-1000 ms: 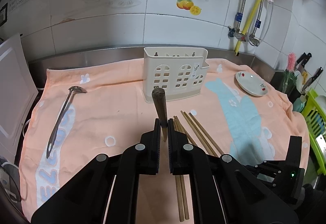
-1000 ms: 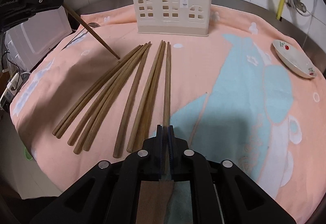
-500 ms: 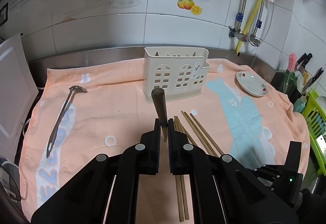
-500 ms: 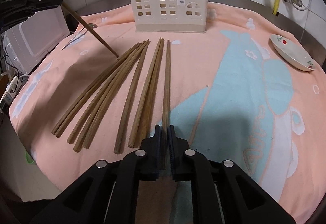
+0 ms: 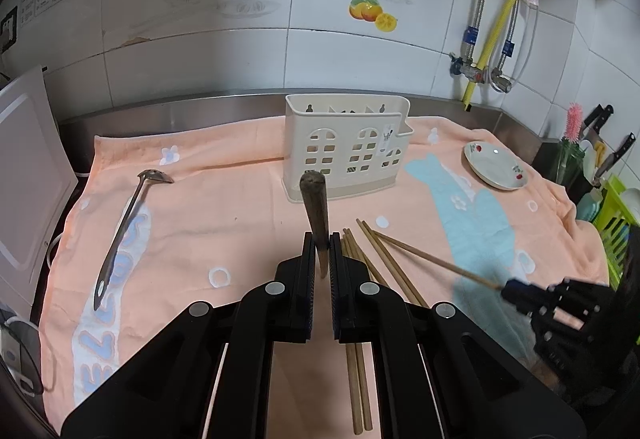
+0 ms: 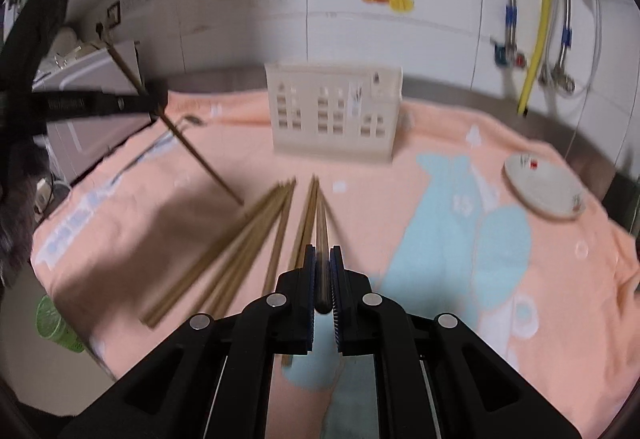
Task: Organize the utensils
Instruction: 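Carry both chopsticks over the white caddy and lower them into it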
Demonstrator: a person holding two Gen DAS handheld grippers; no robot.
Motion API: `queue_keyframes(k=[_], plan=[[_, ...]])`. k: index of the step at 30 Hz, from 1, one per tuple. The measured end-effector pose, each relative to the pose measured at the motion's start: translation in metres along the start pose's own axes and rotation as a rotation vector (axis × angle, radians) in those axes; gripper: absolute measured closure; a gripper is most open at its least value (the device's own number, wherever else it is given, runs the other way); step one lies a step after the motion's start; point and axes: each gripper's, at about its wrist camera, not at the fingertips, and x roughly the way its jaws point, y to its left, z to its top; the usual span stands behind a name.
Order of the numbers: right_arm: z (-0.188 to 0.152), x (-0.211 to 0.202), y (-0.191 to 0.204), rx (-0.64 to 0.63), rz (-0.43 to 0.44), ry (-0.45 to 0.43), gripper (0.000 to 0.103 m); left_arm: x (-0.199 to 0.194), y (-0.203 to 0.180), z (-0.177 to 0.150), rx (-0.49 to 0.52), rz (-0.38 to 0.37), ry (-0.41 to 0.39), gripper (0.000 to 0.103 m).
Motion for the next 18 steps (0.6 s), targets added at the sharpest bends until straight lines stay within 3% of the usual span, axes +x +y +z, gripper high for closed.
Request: queue_keyframes(k=[10,18], plan=[[0.049,-0.002,-0.005,-0.024,0.014,-0.070,0.096,-0.007,-0.003,0.019,0.024,0.004,-0.023,0.097],[0.119,-0.007,-0.026,-0.037,0.040,-0.094,0.096,-0.020,-0.014,0.065,0.064,-0.017,-0.081,0.098]])
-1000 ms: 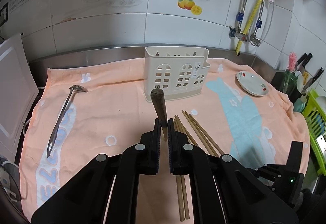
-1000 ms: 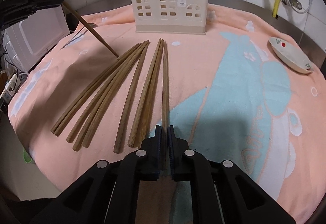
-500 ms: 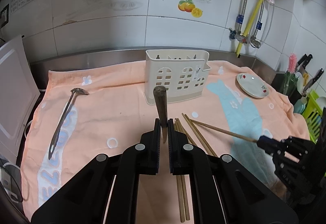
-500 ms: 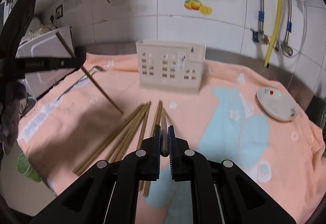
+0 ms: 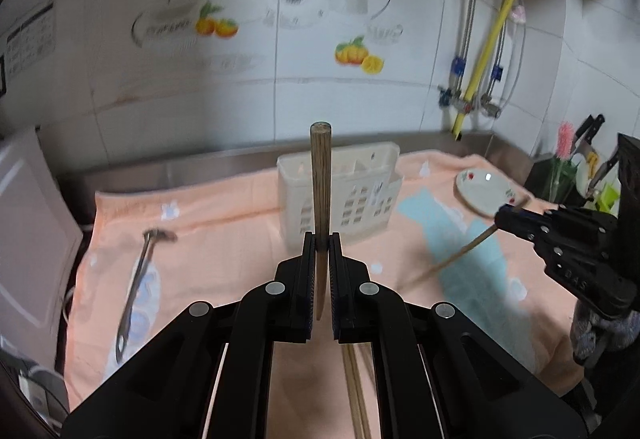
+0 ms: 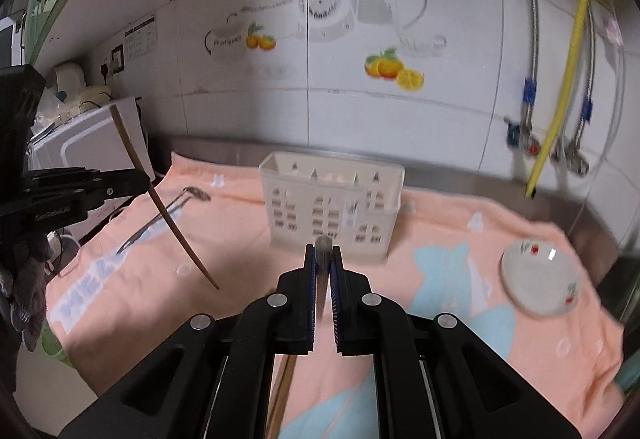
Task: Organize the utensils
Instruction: 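Carry both chopsticks over the white caddy and lower them into it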
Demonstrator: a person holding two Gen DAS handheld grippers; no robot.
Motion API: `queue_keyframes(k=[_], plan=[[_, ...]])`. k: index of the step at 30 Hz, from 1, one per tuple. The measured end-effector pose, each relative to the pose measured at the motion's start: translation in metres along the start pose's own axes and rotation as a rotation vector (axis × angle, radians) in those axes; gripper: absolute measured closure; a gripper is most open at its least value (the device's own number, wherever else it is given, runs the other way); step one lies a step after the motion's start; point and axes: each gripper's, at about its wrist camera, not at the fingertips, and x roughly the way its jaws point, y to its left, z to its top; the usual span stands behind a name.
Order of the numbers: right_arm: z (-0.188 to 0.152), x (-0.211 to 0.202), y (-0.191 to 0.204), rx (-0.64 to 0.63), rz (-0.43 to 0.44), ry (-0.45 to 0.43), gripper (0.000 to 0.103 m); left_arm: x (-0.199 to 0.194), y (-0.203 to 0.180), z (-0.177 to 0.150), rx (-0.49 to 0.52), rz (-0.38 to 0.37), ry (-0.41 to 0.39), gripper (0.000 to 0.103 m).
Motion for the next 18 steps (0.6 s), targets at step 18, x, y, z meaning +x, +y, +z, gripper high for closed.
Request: queue_keyframes(k=[18], plan=[[0.147,0.017,-0.051,0.041,-0.051,-0.152,0.096,0.018,-0.017,0.116,0.050,0.066,-0.223,0.098]])
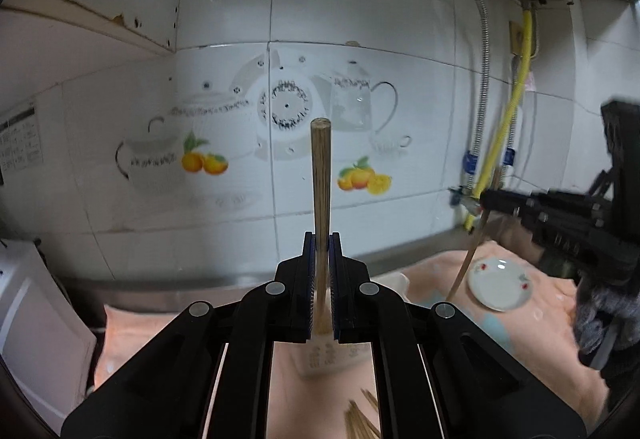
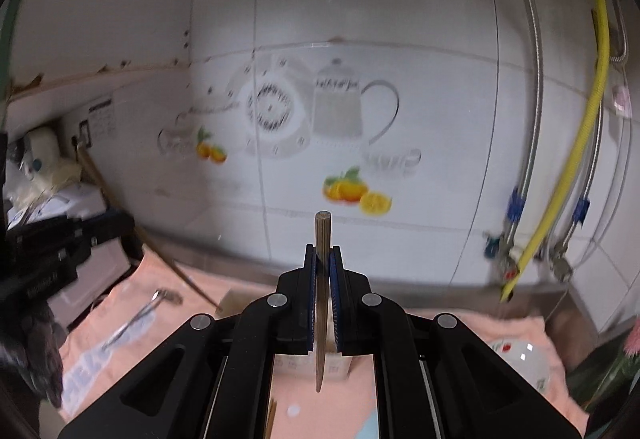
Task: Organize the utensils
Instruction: 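Carry both chopsticks over the white caddy and lower them into it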
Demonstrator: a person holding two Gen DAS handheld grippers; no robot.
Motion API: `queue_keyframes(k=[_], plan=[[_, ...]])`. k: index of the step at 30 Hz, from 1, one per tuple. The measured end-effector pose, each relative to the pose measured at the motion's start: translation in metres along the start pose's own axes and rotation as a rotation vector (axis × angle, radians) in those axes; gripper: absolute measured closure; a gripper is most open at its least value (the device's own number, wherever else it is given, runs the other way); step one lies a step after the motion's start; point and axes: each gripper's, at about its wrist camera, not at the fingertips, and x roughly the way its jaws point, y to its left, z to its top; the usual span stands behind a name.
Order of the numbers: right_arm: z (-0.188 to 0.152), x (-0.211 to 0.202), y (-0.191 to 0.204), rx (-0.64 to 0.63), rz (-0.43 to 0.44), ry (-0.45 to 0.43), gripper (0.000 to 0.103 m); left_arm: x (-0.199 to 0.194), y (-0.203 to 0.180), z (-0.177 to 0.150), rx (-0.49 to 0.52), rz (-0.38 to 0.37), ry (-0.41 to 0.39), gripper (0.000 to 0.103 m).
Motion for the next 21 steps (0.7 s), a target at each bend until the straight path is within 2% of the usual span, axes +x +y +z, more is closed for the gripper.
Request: queue_keyframes(k=[4,9,17,21], plan=[[0.018,0.018,-0.004,0.023,-0.016,-0.042,0.096,0.024,0.006,-0.007,-0.012,0.009,0.033,0.098],[0.022,0.047,-0.004,0.024,-0.043,-0.056,0.096,0.044,0.015,-0.013,-0.040,0.006,0.059,0.098],[-0.010,0.097,-0.006,0.031,-0.042,0.052,0.096,0.069,0.026,-0.028,-0.058,0.011,0.115,0.097],[-0.023,0.107,-0.003,0.018,-0.041,0.091,0.096,0.073,0.031,-0.034,-0.070,0.011,0.136,0.097]])
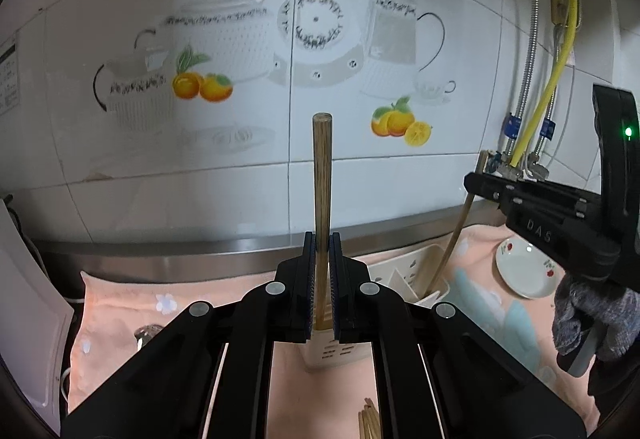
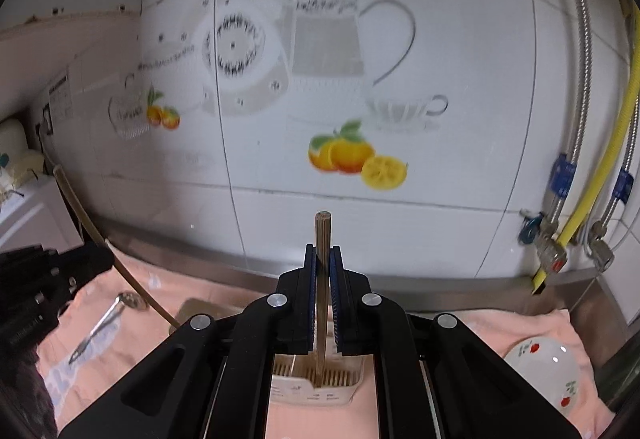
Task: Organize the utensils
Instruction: 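Carry both chopsticks over the white caddy and lower them into it, then open the left gripper while the right gripper opens, releasing chopsticks, then move both open grippers back to the remaining chopsticks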
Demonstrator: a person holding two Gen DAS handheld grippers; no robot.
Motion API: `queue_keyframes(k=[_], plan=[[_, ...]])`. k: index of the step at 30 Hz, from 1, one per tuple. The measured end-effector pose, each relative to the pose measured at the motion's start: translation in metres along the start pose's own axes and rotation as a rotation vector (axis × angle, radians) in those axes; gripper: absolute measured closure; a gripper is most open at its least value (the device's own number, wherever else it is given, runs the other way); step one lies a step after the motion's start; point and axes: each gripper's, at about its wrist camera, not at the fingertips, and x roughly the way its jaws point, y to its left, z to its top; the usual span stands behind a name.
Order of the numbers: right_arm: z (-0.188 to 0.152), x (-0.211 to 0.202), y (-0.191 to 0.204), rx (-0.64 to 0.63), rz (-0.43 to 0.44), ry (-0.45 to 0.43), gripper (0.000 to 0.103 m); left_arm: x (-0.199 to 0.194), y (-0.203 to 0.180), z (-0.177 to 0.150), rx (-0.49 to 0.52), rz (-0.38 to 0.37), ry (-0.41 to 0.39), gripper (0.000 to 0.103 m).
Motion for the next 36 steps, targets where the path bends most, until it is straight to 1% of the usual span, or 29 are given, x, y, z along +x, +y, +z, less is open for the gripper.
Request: queue_keyframes(k=[3,5,8,9,10,11,13,14,15,18,21,24,27,31,36], plan=[[-0.003,0.003,0.000,0.006,0.002,0.016,0.096,0.001,0.002,-0.002,-0.007,-0.004,0.010,0.097],[-0.003,0.003,-0.001,0.008,-0.004,0.015,0.095,0.001,0.001,-0.003,-0.004,0.009,0.008,0.096],[-0.003,-0.002,-0.001,0.004,-0.011,0.010,0.095,-0.001,0.000,-0.004,-0.003,0.003,0.003,0.096],[-0.003,-0.005,-0.001,0.001,-0.009,0.008,0.091,-0.003,0.000,-0.003,-0.005,0.001,0.000,0.096],[-0.003,-0.010,-0.001,0.000,-0.018,0.005,0.086,-0.006,0.000,-0.003,-0.007,-0.006,-0.005,0.095],[-0.002,-0.015,-0.002,0.001,-0.031,-0.011,0.084,-0.009,0.000,-0.002,-0.008,-0.007,-0.013,0.094],[0.000,-0.026,-0.004,0.004,-0.021,-0.030,0.081,-0.017,-0.002,-0.001,-0.004,-0.001,-0.026,0.086],[0.000,-0.035,-0.003,-0.003,-0.027,-0.037,0.080,-0.023,-0.002,-0.002,0.000,-0.002,-0.034,0.085],[-0.001,-0.041,-0.003,-0.009,-0.025,-0.041,0.077,-0.029,-0.003,-0.002,0.004,0.006,-0.042,0.082],[-0.010,-0.064,0.003,-0.039,-0.015,-0.051,0.072,-0.049,-0.003,-0.007,0.007,0.009,-0.063,0.075],[-0.030,-0.084,0.010,-0.051,0.006,-0.035,0.071,-0.068,-0.003,-0.019,0.008,0.010,-0.064,0.073],[-0.060,-0.100,0.019,-0.064,0.033,0.000,0.069,-0.083,-0.004,-0.037,0.010,0.011,-0.054,0.071],[-0.095,-0.109,0.030,-0.072,0.065,0.056,0.069,-0.094,-0.005,-0.057,0.005,-0.004,-0.034,0.070],[-0.143,-0.116,0.040,-0.057,0.099,0.131,0.069,-0.104,-0.004,-0.092,0.008,-0.005,0.008,0.070],[-0.197,-0.123,0.055,-0.073,0.085,0.190,0.069,-0.107,0.003,-0.142,-0.015,0.006,0.085,0.070]])
